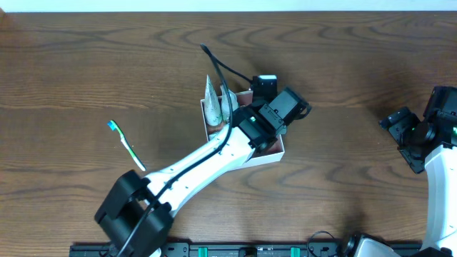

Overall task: Pack container
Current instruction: 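Carry the razor with the left gripper into the box, then lower the razor beside the Colgate tube and release it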

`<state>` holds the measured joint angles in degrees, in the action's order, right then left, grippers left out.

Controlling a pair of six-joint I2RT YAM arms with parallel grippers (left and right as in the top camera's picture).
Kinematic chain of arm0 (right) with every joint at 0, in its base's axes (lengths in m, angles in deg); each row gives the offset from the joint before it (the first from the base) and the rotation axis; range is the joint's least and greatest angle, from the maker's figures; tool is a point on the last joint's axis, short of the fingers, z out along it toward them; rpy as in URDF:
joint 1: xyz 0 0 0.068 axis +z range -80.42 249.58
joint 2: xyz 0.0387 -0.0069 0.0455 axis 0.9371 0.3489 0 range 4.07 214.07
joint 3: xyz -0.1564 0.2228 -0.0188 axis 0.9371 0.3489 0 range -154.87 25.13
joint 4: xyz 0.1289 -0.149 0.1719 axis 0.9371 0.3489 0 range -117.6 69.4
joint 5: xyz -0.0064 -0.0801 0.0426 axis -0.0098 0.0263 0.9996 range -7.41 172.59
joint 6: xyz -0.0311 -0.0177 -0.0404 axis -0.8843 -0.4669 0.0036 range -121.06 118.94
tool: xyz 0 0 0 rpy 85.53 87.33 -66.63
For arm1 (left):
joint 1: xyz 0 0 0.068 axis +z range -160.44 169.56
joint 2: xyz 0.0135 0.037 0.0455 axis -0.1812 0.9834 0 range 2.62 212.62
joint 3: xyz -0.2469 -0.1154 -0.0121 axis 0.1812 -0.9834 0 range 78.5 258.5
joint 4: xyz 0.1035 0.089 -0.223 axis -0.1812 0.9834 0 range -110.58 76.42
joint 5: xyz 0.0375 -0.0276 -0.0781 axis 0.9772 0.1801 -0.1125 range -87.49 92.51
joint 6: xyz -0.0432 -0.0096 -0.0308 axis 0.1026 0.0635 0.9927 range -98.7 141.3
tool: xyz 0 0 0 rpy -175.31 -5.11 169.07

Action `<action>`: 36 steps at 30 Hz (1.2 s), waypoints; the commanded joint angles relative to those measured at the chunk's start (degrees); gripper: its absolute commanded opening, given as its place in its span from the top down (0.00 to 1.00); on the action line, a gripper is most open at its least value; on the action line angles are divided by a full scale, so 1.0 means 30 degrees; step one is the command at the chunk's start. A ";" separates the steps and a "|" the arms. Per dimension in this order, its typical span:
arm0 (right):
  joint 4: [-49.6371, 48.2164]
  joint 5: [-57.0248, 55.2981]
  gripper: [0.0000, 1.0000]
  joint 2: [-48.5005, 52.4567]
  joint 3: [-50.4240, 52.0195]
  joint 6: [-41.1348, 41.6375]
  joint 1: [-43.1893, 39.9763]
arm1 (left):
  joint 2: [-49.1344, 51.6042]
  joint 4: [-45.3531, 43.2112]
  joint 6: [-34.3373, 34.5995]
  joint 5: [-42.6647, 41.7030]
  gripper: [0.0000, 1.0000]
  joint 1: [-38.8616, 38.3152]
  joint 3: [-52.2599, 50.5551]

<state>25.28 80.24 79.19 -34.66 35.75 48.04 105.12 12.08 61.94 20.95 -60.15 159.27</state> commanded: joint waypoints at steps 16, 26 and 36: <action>0.0022 -0.0131 0.01 0.0022 -0.0160 -0.0226 -0.0080 | 0.2229 -0.0452 0.2004 -0.0087 0.95 0.0044 0.0138; 0.0022 -0.0131 0.01 0.0022 -0.0160 -0.0219 -0.0080 | 0.2987 -0.0969 0.1989 -0.0335 0.94 0.0051 0.0117; 0.0022 -0.0131 0.01 0.0022 -0.0160 -0.0226 -0.0080 | 0.2987 -0.1406 0.1967 -0.0328 0.94 0.0262 0.0117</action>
<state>25.28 80.26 79.19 -34.66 35.75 48.04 113.32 7.93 67.63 19.55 -59.91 159.27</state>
